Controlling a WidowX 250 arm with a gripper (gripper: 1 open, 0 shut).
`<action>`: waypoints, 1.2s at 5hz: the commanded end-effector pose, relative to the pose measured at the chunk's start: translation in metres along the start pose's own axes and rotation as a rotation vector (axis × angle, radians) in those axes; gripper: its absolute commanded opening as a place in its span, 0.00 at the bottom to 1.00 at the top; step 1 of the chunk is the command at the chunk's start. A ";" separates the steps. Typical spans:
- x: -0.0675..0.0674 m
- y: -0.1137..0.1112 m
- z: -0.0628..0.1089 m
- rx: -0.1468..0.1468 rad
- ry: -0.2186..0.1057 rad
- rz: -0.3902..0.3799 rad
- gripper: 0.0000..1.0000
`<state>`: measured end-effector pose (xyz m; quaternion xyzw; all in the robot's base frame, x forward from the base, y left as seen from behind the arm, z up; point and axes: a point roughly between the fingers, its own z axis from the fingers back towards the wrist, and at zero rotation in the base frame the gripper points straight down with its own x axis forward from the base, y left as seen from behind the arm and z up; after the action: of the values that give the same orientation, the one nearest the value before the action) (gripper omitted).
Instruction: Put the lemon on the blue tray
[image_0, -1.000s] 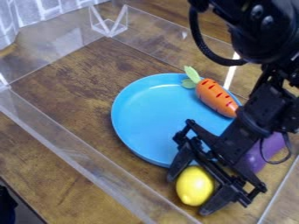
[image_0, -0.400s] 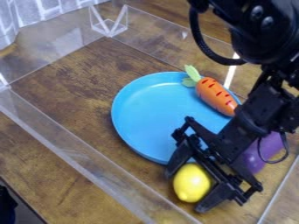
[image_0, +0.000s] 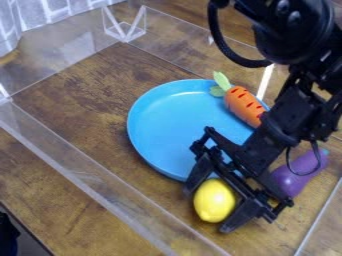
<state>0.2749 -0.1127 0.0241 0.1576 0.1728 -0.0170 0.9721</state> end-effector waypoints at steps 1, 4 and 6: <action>0.010 0.012 0.016 -0.053 -0.051 0.085 0.00; 0.021 0.044 0.020 -0.008 -0.071 0.055 0.00; 0.013 0.058 0.022 -0.007 -0.066 0.065 0.00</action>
<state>0.2900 -0.0685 0.0309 0.1705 0.1744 -0.0025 0.9698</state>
